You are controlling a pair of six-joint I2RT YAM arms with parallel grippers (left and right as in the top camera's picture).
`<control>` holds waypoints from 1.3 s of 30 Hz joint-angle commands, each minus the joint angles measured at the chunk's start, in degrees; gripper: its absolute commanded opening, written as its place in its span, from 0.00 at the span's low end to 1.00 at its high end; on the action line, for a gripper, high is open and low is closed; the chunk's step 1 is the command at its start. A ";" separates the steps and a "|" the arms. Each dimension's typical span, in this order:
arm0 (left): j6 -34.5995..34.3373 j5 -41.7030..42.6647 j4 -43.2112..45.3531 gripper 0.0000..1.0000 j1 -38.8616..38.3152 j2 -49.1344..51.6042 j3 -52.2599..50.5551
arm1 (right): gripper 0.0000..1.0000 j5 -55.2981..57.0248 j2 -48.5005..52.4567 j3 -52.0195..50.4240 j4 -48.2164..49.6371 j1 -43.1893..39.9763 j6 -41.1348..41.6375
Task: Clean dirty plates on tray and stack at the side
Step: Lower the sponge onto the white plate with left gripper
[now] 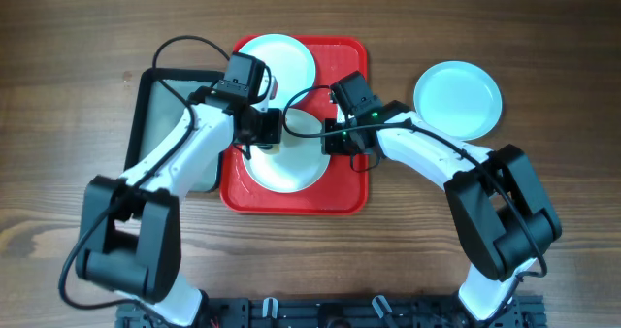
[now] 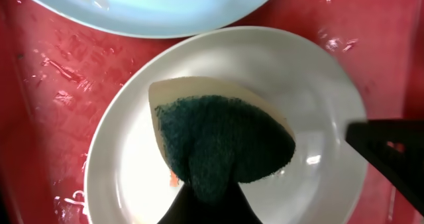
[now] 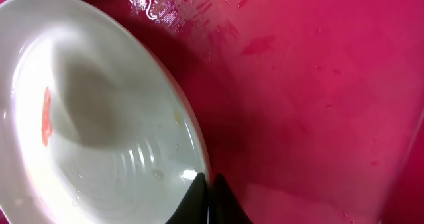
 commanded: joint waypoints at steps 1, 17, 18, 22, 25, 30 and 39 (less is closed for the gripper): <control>-0.26 -0.76 0.59 0.04 -0.22 1.97 1.05 | 0.04 0.79 0.70 0.68 0.26 -0.13 0.13; -0.13 -5.79 4.68 0.04 -0.22 3.54 -1.60 | 0.04 0.74 0.70 0.68 0.26 -0.13 0.11; -0.11 -5.79 5.07 0.04 -0.22 3.54 -1.97 | 0.04 0.63 0.70 0.68 0.26 -0.13 0.13; -0.11 -5.79 7.37 0.04 -0.22 3.61 -4.55 | 0.04 0.57 0.70 0.68 0.28 -0.13 0.11; -0.11 -5.81 8.46 0.04 -0.22 3.63 -5.95 | 0.04 0.57 0.70 0.68 0.26 -0.13 0.13; -0.11 -5.79 10.34 0.04 -0.22 4.33 -7.52 | 0.04 0.57 0.70 0.68 0.28 -0.13 0.13; -0.13 -4.28 10.62 0.04 -0.22 9.09 -7.54 | 0.04 0.57 0.70 0.68 0.37 -0.13 0.15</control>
